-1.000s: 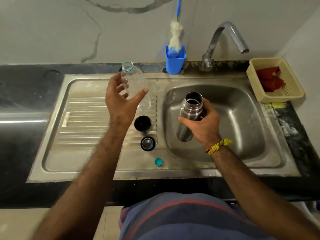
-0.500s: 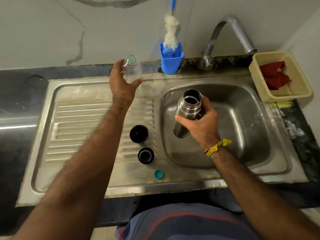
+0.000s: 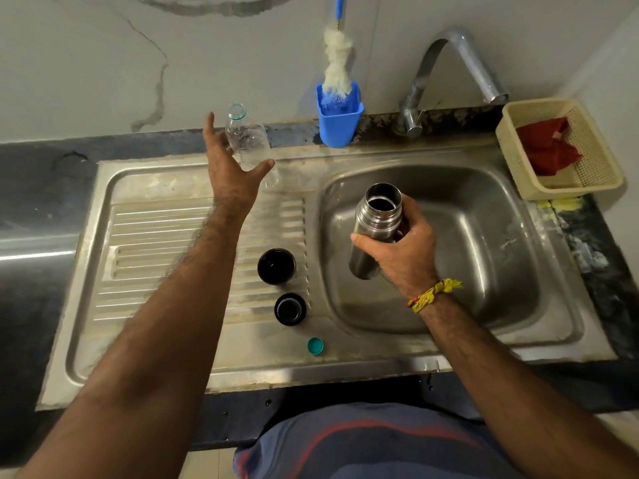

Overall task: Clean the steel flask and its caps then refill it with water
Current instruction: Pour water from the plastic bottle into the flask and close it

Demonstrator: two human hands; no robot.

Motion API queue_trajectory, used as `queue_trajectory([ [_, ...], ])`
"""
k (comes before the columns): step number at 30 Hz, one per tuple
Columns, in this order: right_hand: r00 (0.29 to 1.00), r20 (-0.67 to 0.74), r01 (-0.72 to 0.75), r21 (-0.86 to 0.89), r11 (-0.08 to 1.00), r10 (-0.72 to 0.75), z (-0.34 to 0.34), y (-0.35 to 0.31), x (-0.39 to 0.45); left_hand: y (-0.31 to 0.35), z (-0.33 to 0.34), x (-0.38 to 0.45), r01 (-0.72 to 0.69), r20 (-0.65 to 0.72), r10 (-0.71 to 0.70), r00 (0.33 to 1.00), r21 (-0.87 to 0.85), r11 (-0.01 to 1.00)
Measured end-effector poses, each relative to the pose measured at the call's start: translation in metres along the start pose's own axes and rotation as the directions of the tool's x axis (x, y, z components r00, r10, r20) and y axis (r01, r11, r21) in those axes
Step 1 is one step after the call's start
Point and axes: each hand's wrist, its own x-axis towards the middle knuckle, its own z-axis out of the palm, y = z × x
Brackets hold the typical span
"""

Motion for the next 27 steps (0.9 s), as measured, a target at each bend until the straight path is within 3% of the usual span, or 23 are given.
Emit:
queue_trajectory([
  [8,0.999,-0.026,0.034,0.062,0.998,-0.033,-0.003,-0.006,-0.014,0.013,-0.027,-0.068,-0.142,-0.057,0.152,0.987,0.149,0.979],
  [15,0.997,-0.074,0.014,0.087,0.996,-0.007,-0.023,0.003,-0.042,0.021,-0.054,-0.197,0.064,-0.097,-0.056,0.994,0.075,0.995],
  [24,0.998,-0.052,0.037,0.088,0.995,-0.033,-0.031,0.010,-0.064,-0.004,-0.039,-0.256,0.150,0.060,-0.186,0.981,0.382,0.912],
  [27,0.999,-0.015,0.045,0.088,0.995,-0.043,-0.029,0.012,-0.068,-0.009,-0.031,-0.259,0.204,0.061,-0.249,0.966,0.408,0.890],
])
